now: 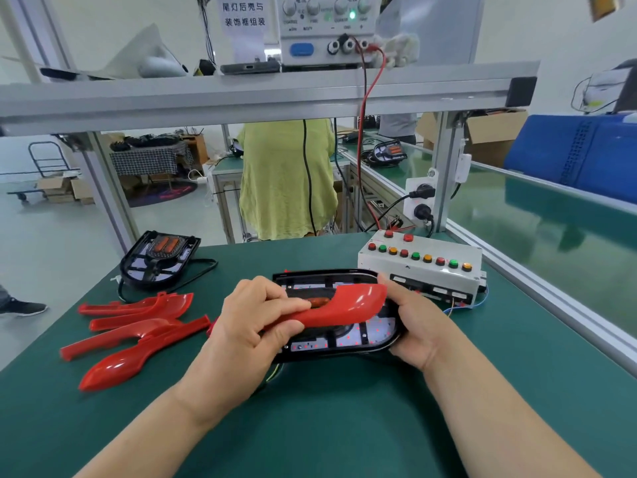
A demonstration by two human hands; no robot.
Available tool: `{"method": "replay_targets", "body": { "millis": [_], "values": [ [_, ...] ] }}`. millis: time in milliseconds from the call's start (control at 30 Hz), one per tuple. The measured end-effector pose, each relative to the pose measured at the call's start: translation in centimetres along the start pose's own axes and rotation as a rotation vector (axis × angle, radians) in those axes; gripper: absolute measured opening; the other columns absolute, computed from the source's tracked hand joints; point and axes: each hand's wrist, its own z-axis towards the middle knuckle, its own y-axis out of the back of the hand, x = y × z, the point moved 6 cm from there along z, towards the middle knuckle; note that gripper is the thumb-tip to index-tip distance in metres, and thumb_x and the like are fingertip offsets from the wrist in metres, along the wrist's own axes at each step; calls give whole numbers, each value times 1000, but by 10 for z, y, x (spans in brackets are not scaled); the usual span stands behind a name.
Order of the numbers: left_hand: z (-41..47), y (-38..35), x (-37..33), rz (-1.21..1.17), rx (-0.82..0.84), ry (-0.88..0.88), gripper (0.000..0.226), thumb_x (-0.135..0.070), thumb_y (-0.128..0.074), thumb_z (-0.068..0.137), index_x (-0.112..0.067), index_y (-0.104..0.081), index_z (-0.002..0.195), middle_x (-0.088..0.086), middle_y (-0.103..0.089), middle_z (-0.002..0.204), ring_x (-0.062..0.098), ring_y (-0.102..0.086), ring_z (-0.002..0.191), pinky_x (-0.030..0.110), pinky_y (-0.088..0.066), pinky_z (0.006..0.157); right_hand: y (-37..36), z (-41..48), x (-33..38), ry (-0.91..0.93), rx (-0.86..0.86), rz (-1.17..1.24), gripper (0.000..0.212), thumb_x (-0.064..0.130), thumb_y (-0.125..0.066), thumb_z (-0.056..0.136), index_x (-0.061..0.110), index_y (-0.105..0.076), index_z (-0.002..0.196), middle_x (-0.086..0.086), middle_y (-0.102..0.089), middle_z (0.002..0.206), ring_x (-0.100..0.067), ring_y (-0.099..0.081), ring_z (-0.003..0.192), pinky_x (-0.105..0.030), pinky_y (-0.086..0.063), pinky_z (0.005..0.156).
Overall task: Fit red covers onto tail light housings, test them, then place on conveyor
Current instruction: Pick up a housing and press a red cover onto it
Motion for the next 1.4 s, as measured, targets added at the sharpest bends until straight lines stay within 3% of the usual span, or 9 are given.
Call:
{"method": "replay_targets", "body": {
  "millis": [133,333,533,700,933,1400],
  "values": [
    [-2,-9,-3,56,57,-96,27,-27,-63,88,-21,-74,112,-10,-53,94,10,-51,94,25,-38,90,-1,2,-4,0,3,53,42,36,-50,101,1,-71,107,-21,-74,103,-29,-75,80,-36,-61,60],
    [-2,-17,-2,67,87,-107,29,-25,-62,89,-14,-75,113,-4,-55,92,19,-55,89,38,-46,85,-5,2,-5,3,39,73,40,38,-51,100,6,-68,117,-19,-73,112,-32,-73,97,-40,-62,74],
    [-3,-20,-1,55,100,-71,31,-24,-60,90,-11,-74,114,0,-56,94,24,-56,91,47,-47,87,-6,-1,-3,20,53,83,40,37,-51,100,5,-68,118,-18,-73,113,-32,-72,100,-41,-61,76],
    [-4,-21,-6,65,110,-107,29,-20,-62,89,-10,-74,114,-1,-56,92,20,-57,90,45,-49,87,-8,-3,-3,18,56,85,42,36,-50,100,4,-65,123,-19,-72,115,-35,-71,103,-42,-62,73],
    [-5,-22,-4,31,142,-96,31,-24,-60,92,-10,-73,116,-1,-54,93,19,-55,92,46,-48,89,-6,-3,-4,16,59,76,43,37,-50,100,5,-65,125,-20,-71,116,-36,-69,107,-45,-60,81],
    [-4,-22,1,-32,185,-37,33,-28,-56,91,-13,-73,114,-5,-54,97,16,-54,97,31,-44,92,-6,-1,-4,29,29,84,43,36,-50,101,4,-65,124,-19,-72,116,-35,-69,107,-43,-59,81]
  ]
}}
